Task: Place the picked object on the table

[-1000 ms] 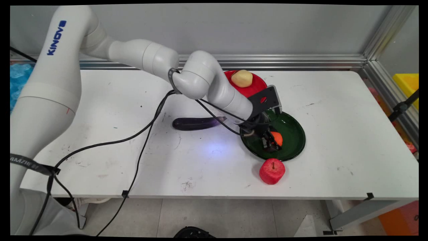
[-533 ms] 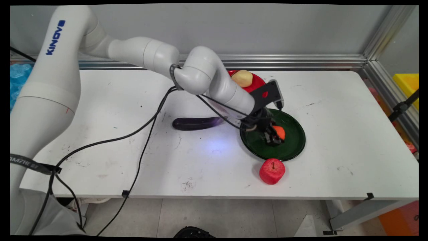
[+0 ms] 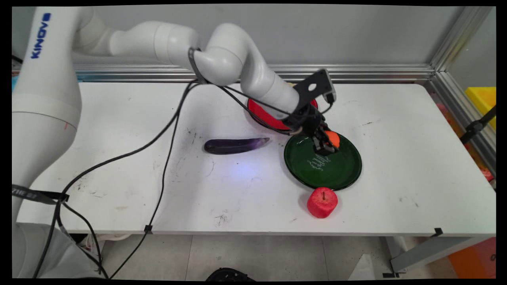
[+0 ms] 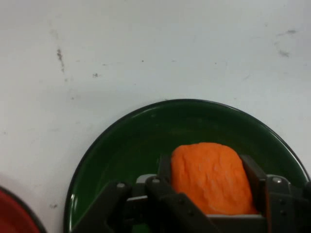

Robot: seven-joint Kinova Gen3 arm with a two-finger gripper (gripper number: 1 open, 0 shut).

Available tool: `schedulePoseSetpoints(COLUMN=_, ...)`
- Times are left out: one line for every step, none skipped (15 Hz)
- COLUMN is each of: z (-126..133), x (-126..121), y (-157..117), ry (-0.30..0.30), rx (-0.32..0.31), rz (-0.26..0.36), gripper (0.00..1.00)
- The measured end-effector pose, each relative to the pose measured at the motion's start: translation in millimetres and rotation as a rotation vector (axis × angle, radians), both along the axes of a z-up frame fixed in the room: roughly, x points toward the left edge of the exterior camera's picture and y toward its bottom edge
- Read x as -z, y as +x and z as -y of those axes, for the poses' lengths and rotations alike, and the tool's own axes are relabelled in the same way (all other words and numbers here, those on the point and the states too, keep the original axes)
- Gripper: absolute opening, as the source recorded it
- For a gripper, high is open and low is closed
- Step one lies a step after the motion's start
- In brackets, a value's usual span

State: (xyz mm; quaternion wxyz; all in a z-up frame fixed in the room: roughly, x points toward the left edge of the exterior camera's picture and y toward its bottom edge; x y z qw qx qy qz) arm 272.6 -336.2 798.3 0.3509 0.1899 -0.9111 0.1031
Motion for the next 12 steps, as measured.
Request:
schedulePoseSetpoints(z=-2, x=-7, y=5, ry=0.003, rx=0.004, rz=0.003, gripper=0.00)
schedulePoseSetpoints(z=-3, x=-10, y=8, ry=0.005, rx=0.006, rz=0.004, gripper=0.00)
schedulePoseSetpoints(z=-6, x=-17, y=16, ry=0.010, rx=0.008, rz=0.008, gripper=0.00)
schedulePoseSetpoints(z=-9, x=-21, y=22, ry=0.015, rx=0.012, rz=0.013, gripper=0.00)
schedulePoseSetpoints(z=-11, x=-24, y=27, ry=0.018, rx=0.015, rz=0.017, gripper=0.00)
schedulePoseSetpoints(z=-14, x=-27, y=35, ry=0.022, rx=0.020, rz=0.025, gripper=0.00)
schedulePoseSetpoints(z=-18, x=-30, y=44, ry=0.027, rx=0.027, rz=0.036, gripper=0.00)
schedulePoseSetpoints(z=-23, x=-32, y=55, ry=0.032, rx=0.033, rz=0.049, gripper=0.00)
schedulePoseSetpoints(z=-27, x=-34, y=66, ry=0.036, rx=0.039, rz=0.062, gripper=0.00)
schedulePoseSetpoints(z=-31, x=-34, y=75, ry=0.039, rx=0.043, rz=0.072, gripper=0.00)
schedulePoseSetpoints(z=-36, x=-34, y=85, ry=0.042, rx=0.047, rz=0.084, gripper=0.00)
schedulePoseSetpoints(z=-41, x=-33, y=96, ry=0.044, rx=0.049, rz=0.094, gripper=0.00)
